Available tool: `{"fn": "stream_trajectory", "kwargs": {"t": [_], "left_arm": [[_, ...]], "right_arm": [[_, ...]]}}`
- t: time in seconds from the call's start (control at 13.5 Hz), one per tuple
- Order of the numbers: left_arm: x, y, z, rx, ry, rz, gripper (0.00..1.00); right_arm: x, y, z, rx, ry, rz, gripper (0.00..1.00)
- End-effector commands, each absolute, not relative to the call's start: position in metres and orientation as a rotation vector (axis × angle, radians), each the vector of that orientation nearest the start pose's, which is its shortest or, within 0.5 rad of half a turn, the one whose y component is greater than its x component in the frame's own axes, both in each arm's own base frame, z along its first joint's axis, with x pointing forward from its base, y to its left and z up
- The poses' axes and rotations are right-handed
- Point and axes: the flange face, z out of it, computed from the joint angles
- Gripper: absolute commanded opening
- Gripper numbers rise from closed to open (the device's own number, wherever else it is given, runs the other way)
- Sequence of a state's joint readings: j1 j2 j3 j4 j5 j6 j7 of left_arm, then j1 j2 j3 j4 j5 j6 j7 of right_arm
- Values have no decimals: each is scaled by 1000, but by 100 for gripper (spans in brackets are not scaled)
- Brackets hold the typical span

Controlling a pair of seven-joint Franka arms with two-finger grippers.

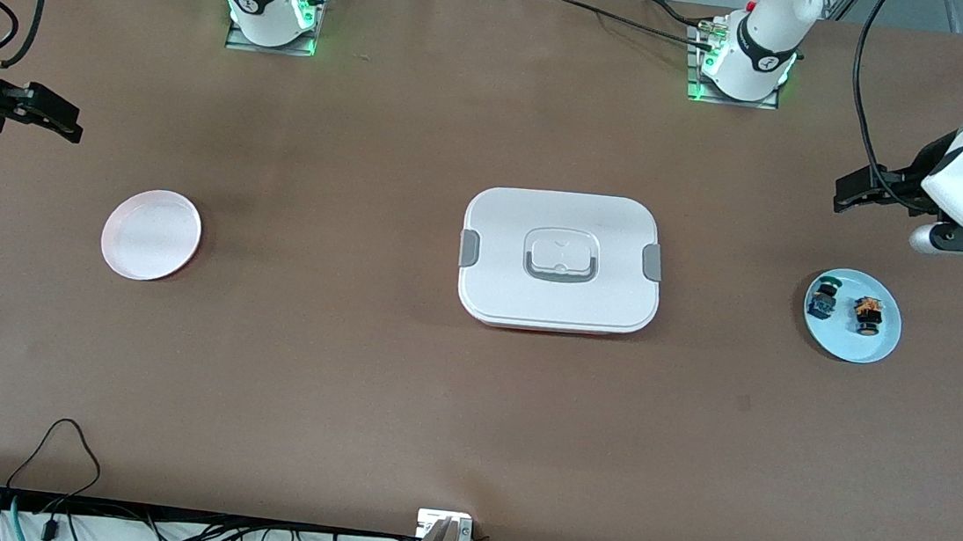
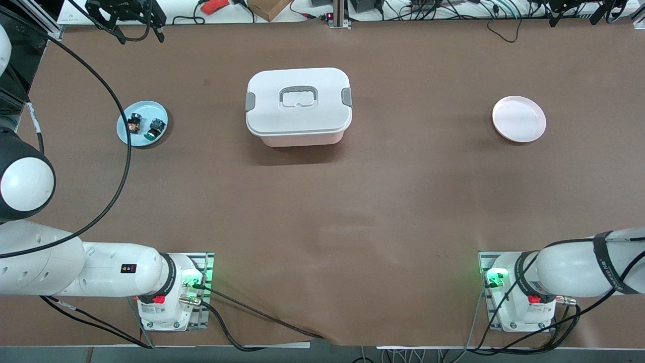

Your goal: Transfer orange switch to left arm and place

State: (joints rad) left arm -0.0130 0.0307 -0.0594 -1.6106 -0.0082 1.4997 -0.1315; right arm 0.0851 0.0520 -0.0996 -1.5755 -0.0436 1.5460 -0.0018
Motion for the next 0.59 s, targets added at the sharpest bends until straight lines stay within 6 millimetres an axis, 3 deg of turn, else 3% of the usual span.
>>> {"fn": "stream_trajectory", "kwargs": {"t": [0.0, 0.52], "left_arm": [[551, -38, 595, -3138, -81, 199, 100], [558, -37, 595, -3144, -93, 198, 100]], "right_arm": [[562, -11, 599, -3172, 15, 129, 100], [562, -9, 599, -3172, 12, 129, 100]]}}
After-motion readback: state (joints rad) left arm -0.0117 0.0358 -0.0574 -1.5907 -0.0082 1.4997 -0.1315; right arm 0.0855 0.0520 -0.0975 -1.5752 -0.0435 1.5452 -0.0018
